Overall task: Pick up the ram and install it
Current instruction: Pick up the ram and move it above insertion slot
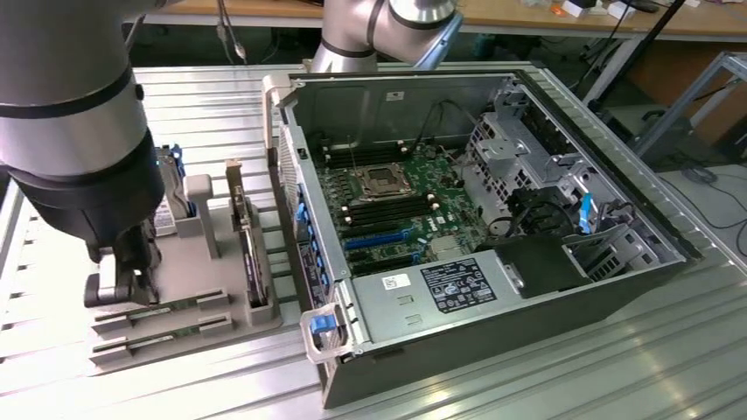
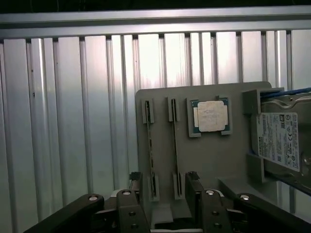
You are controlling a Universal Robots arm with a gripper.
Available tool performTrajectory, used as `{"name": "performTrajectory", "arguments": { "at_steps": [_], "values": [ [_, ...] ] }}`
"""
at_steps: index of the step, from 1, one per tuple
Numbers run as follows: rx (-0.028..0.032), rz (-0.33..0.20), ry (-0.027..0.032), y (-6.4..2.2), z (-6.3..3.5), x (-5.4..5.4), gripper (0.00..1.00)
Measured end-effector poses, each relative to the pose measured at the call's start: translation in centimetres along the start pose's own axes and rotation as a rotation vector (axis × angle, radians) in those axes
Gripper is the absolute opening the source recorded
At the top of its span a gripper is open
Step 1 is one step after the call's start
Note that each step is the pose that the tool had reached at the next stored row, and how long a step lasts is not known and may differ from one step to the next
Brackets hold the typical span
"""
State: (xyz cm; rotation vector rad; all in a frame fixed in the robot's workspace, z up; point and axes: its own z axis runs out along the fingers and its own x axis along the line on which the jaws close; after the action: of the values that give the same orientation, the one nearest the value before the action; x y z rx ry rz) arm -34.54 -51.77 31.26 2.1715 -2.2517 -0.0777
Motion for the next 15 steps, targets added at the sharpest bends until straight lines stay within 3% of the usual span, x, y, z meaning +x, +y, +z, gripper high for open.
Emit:
{"name": "performTrajectory", "arguments": {
  "at_steps": [15],
  "values": [
    [-0.0022,-0.059,0.0028,-0.57,3.02,1.2,0.48]
  ]
}}
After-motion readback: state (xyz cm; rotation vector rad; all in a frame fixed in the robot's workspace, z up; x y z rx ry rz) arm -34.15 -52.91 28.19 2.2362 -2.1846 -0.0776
